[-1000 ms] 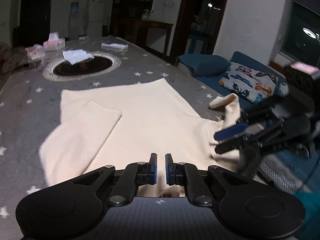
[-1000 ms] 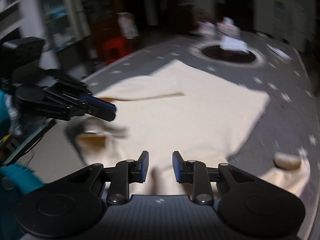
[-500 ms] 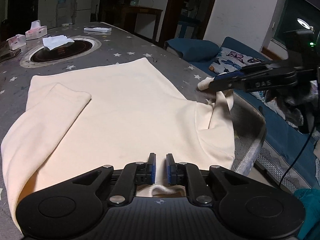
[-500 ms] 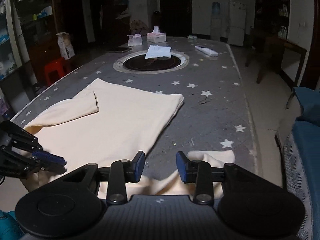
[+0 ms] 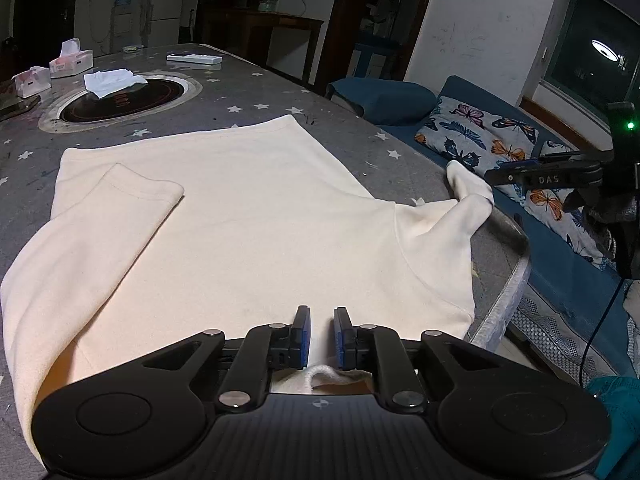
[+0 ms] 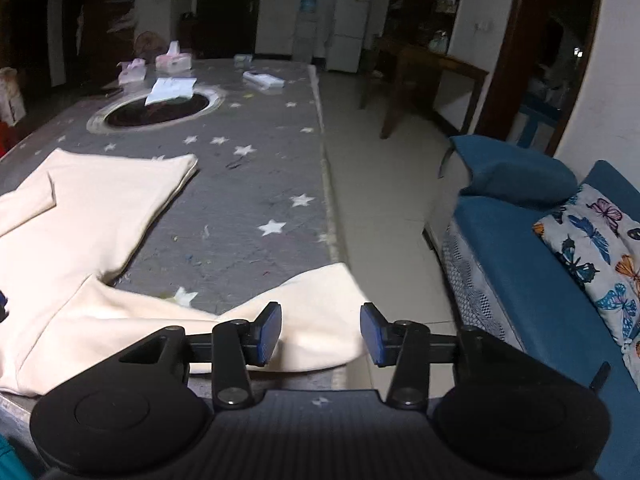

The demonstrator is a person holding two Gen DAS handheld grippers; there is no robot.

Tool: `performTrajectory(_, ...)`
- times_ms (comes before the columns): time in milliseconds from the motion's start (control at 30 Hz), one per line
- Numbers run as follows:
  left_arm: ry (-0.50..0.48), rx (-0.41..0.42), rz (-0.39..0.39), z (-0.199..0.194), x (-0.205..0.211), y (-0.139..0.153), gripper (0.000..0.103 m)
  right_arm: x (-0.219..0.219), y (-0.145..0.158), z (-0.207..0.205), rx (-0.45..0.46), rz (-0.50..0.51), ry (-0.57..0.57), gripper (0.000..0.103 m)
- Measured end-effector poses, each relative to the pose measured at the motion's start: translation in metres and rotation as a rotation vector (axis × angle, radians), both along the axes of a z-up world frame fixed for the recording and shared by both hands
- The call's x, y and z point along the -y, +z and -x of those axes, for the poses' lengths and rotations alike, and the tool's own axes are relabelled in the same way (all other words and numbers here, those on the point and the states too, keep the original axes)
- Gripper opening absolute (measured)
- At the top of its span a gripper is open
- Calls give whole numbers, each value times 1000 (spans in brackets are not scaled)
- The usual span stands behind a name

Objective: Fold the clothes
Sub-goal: 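Lower the sweatshirt onto the table and open both grippers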

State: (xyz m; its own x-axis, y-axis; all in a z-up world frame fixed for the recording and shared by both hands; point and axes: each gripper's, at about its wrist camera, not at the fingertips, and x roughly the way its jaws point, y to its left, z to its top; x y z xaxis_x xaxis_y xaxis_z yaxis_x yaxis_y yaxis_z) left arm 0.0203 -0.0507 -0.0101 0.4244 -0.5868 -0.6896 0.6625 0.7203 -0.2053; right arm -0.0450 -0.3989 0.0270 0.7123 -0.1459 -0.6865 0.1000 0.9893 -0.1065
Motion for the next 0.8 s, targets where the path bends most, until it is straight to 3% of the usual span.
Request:
performTrajectory(267, 7, -6, 0, 0, -1, 0, 14, 21, -11, -34, 22, -64, 36, 44)
performTrajectory(433, 8, -7, -3, -1, -1, 1, 14, 46, -28, -54, -32, -165, 55, 43)
performTrajectory(500, 6, -6, -7, -1, 0, 1, 15, 50, -33, -53, -46, -178, 57, 35)
performTrajectory(533, 4, -5, -9, -2, 1, 1, 15, 49, -31, -50, -36, -167, 56, 18)
performTrajectory(567, 3, -5, -10, -2, 1, 1, 15, 47, -29, -47, -24, -153, 54, 11)
performTrajectory(700, 1, -5, -11, -2, 0, 0, 15, 41, -10, -24, 63, -77, 37, 10)
performTrajectory(800, -2, -3, -9, -2, 0, 0, 15, 40, 2, -7, 137, 48, -52, 13)
